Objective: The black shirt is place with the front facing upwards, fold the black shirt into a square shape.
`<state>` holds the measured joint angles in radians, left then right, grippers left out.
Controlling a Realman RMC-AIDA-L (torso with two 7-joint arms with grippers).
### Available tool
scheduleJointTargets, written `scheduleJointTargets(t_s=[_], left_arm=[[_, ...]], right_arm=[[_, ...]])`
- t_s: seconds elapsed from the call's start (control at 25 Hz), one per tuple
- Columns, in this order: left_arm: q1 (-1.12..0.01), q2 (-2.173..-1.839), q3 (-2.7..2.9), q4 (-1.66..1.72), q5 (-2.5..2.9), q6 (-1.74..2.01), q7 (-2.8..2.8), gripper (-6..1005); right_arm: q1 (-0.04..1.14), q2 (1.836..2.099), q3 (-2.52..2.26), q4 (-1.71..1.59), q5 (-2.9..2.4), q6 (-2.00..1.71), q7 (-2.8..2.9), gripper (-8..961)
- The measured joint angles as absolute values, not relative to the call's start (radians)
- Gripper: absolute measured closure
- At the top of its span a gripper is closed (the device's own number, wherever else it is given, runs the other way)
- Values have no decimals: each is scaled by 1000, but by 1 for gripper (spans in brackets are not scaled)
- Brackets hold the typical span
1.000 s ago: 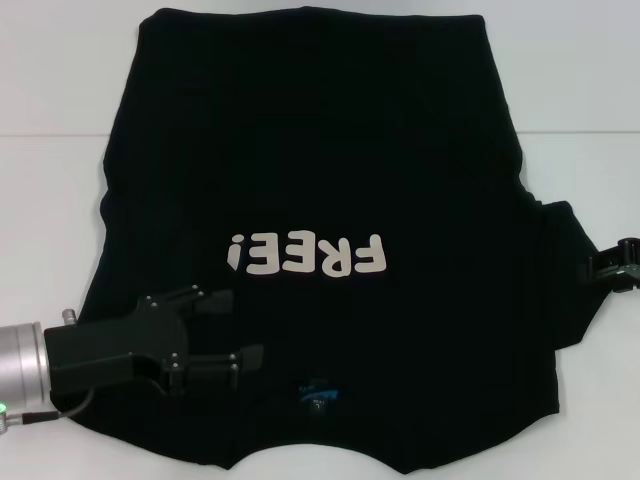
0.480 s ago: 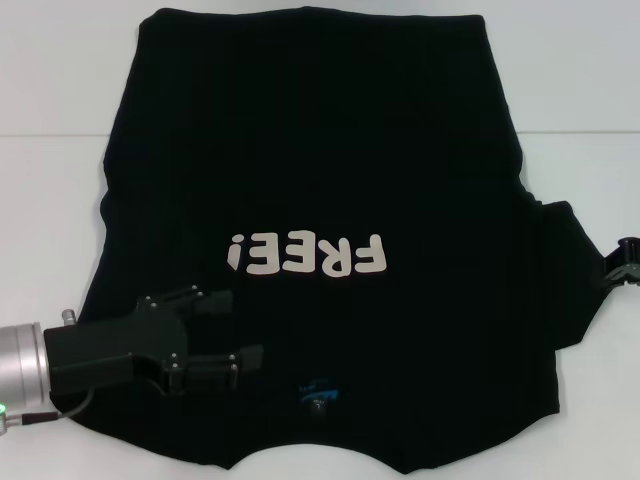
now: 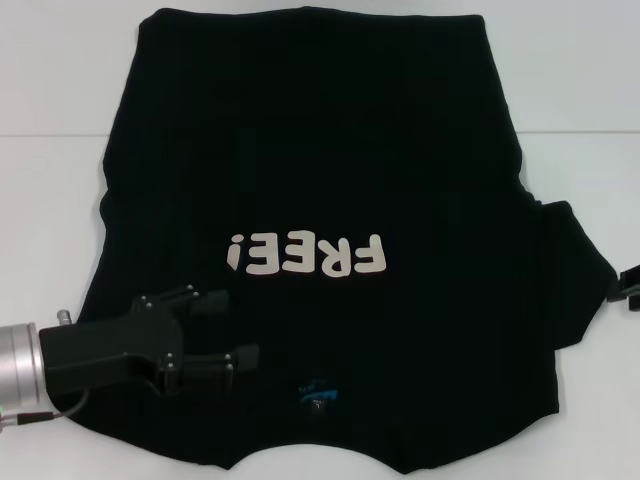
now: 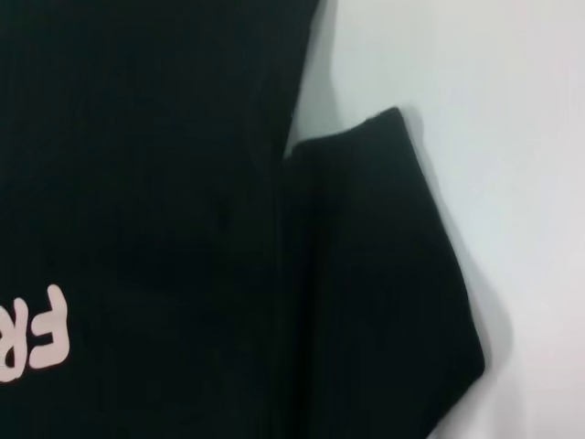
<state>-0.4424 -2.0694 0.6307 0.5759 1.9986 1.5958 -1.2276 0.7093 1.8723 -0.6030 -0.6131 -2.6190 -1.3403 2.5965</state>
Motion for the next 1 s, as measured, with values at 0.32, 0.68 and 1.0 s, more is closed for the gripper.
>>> scheduleJointTargets(t_s=[0.32, 0.68, 1.0], left_arm=[[-446, -2071, 632, 576, 1999, 1591, -1228, 90], [-443, -2072, 632, 576, 1999, 1591, -1229, 91], [-441, -2072, 631, 574, 1999, 1591, -1229, 90]], right_arm=[[717, 1896, -605, -608, -2618, -1346, 2596, 436], [734, 1910, -601, -594, -2618, -1326, 2596, 253], [748, 1914, -606, -557, -2620, -1296, 2587, 262]])
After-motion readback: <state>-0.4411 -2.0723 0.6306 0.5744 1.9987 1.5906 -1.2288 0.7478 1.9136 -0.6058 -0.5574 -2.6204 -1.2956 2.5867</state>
